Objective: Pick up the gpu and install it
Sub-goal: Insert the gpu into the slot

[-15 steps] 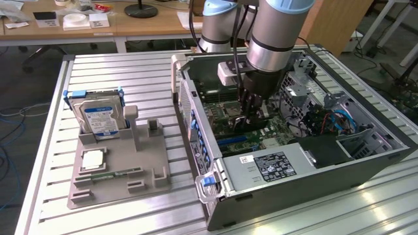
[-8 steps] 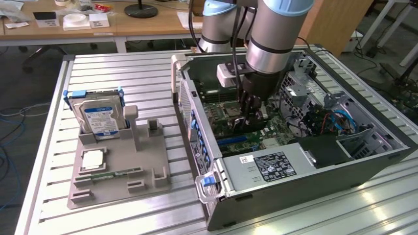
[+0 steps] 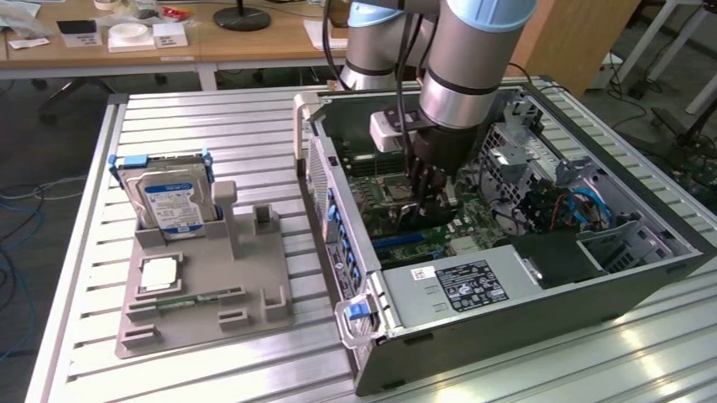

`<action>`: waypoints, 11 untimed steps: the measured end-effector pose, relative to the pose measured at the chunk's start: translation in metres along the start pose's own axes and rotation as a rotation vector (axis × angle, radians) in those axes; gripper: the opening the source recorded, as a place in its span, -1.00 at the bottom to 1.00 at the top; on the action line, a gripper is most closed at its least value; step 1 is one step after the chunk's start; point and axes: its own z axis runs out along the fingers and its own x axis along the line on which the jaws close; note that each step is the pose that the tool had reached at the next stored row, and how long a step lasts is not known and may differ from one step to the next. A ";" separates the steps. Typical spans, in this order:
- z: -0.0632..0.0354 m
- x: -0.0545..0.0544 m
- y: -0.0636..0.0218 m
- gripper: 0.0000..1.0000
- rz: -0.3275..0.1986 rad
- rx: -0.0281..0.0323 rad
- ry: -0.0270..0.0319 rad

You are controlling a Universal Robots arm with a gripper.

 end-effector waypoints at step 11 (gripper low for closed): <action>0.0035 0.001 0.0008 -0.47 0.000 0.0000 0.0000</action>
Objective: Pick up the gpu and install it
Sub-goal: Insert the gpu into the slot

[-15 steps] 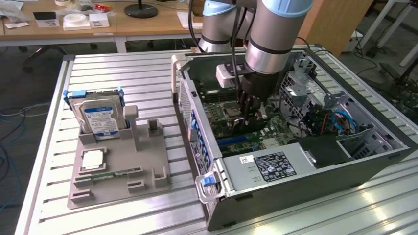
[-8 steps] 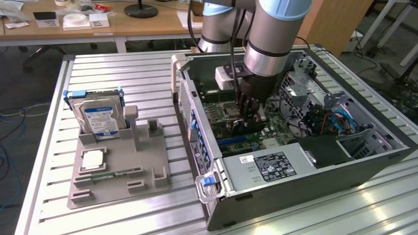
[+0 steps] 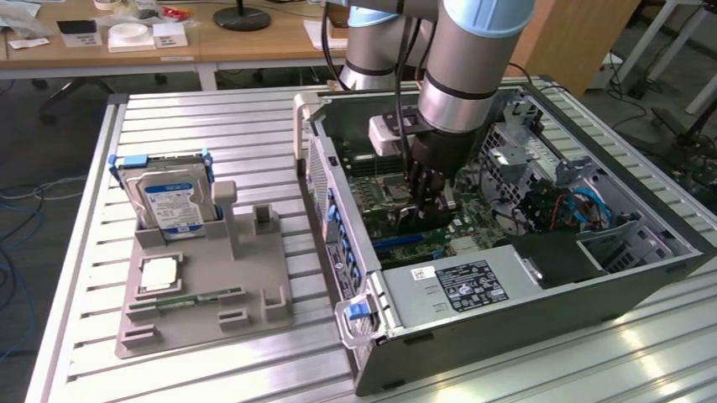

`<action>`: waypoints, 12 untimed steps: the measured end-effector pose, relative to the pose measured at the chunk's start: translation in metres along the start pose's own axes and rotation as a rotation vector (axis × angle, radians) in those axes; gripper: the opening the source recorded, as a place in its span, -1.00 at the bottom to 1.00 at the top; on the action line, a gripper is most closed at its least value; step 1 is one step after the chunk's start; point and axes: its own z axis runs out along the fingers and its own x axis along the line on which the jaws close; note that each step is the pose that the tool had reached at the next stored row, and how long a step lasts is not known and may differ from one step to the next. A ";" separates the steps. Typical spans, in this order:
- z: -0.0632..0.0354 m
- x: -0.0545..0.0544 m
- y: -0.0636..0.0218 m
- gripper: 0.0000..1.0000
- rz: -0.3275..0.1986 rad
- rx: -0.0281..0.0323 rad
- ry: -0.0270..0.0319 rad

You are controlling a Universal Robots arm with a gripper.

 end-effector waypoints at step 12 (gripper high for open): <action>0.0001 0.000 0.0029 -0.47 0.000 0.0000 0.0000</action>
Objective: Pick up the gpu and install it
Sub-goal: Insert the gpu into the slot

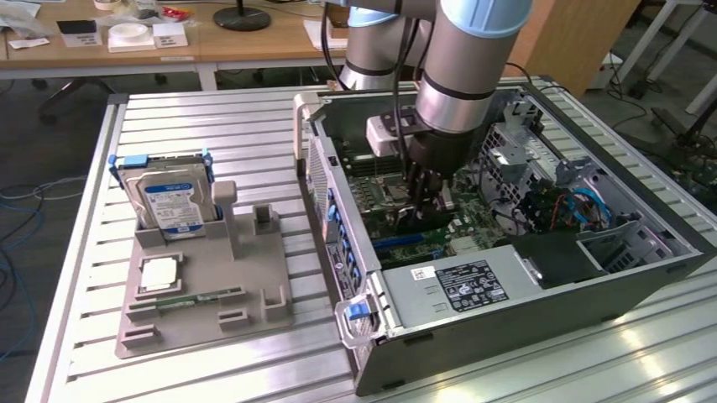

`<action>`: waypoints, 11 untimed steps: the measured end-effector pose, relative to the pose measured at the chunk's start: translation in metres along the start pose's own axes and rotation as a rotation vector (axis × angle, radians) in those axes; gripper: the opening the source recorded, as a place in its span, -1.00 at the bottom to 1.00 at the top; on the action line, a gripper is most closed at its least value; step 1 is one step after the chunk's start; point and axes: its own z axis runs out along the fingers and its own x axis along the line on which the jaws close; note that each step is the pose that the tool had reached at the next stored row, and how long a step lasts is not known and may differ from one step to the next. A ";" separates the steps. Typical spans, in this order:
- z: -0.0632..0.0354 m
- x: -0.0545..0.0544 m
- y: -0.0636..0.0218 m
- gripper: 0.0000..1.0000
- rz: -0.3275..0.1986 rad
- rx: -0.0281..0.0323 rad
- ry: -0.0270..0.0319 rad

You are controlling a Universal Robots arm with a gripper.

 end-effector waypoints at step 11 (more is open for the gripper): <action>0.0010 0.000 0.0044 -0.47 0.000 0.0000 0.0001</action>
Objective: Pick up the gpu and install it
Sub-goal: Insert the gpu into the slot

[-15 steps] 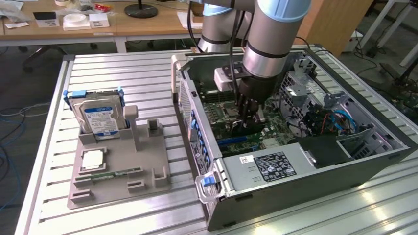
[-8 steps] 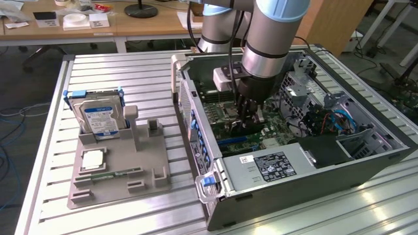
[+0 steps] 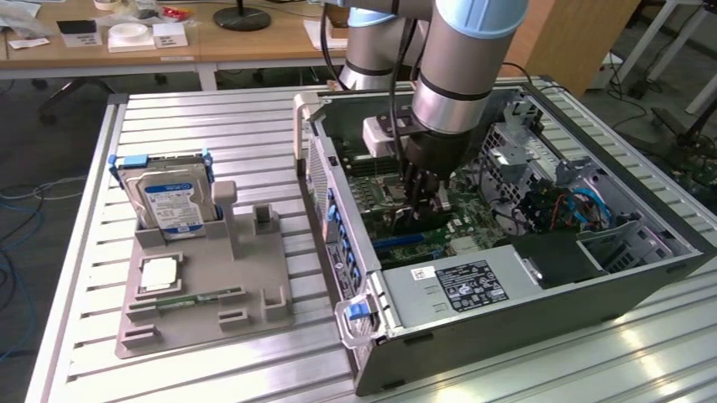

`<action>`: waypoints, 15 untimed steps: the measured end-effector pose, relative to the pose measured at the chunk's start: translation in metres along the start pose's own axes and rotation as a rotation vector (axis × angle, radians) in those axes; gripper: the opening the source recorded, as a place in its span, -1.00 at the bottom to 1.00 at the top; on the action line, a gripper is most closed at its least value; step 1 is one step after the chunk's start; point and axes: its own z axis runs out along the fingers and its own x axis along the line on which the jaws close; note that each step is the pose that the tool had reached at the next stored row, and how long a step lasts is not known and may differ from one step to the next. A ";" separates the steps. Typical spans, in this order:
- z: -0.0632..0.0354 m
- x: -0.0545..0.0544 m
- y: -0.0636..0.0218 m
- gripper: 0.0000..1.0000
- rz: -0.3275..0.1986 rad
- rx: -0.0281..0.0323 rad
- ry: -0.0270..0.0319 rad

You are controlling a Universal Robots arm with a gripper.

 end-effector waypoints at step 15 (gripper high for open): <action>0.0053 0.000 0.0003 -0.47 0.000 0.0001 0.0007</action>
